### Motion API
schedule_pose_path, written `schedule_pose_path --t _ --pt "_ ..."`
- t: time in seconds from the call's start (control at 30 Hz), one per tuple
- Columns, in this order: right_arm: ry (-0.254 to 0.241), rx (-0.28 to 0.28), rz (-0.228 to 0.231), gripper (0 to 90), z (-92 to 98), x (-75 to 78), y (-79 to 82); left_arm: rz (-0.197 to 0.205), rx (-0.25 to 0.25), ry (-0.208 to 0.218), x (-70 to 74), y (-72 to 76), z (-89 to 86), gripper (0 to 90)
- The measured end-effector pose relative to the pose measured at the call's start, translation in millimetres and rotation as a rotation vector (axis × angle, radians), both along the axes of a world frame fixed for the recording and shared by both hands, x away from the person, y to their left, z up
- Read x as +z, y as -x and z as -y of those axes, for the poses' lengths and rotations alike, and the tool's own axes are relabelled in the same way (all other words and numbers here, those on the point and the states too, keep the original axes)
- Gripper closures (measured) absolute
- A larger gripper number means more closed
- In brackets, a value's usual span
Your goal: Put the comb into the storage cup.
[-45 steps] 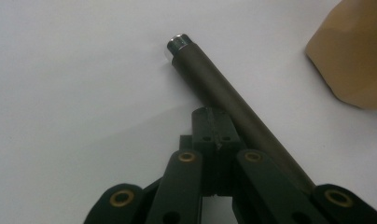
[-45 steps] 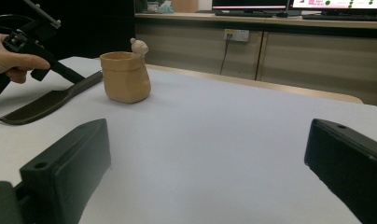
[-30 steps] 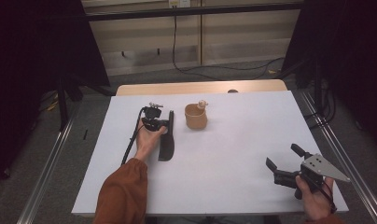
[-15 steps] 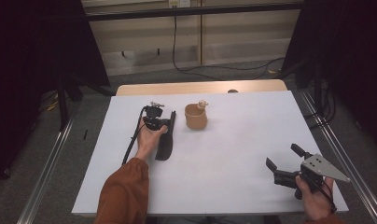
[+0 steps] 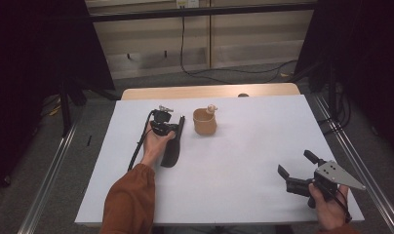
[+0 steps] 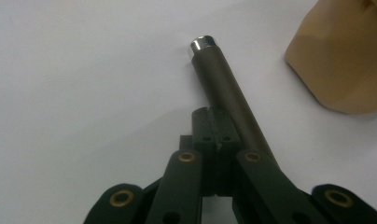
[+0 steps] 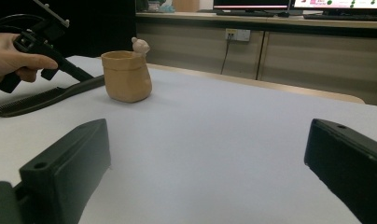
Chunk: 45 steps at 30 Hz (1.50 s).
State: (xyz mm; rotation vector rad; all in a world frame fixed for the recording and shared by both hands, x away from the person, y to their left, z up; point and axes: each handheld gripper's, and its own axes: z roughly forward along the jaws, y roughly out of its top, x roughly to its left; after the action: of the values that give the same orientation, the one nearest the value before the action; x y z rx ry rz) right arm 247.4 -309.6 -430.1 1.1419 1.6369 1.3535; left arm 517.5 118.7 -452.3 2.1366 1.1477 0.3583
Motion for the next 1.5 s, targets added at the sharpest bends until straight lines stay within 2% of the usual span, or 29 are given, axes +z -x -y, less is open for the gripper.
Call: schedule_pose_path --t 0.2,0.33,0.57,0.73,0.8,1.27,1.5 --pt "0.002 0.000 0.001 0.0 0.4 0.0 0.0 -0.001 0.002 0.003 -0.1 -1.1 0.9 90.0" --pt "0.001 0.001 0.001 0.0 0.1 0.0 -0.1 0.003 -0.020 0.013 -0.9 -3.3 0.6 90.0" --pt "-0.001 0.000 0.000 0.0 0.0 0.1 -0.1 0.014 -0.048 -0.007 -0.8 -4.2 2.1 90.0" --pt "0.001 0.001 0.001 0.0 0.5 -0.1 -0.4 0.015 -0.042 -0.011 -0.4 -4.8 3.5 90.0" --pt "0.001 0.001 0.000 0.0 0.3 0.0 -0.3 0.006 -0.030 0.001 -0.6 -4.9 3.2 90.0" --pt "0.002 0.001 0.001 0.0 0.5 0.0 -0.2 -0.001 -0.041 0.010 -0.3 -7.2 4.4 90.0" --pt "0.002 0.001 -0.002 0.0 0.5 -0.2 -0.3 0.011 -0.047 0.008 -1.0 -6.9 8.0 90.0"
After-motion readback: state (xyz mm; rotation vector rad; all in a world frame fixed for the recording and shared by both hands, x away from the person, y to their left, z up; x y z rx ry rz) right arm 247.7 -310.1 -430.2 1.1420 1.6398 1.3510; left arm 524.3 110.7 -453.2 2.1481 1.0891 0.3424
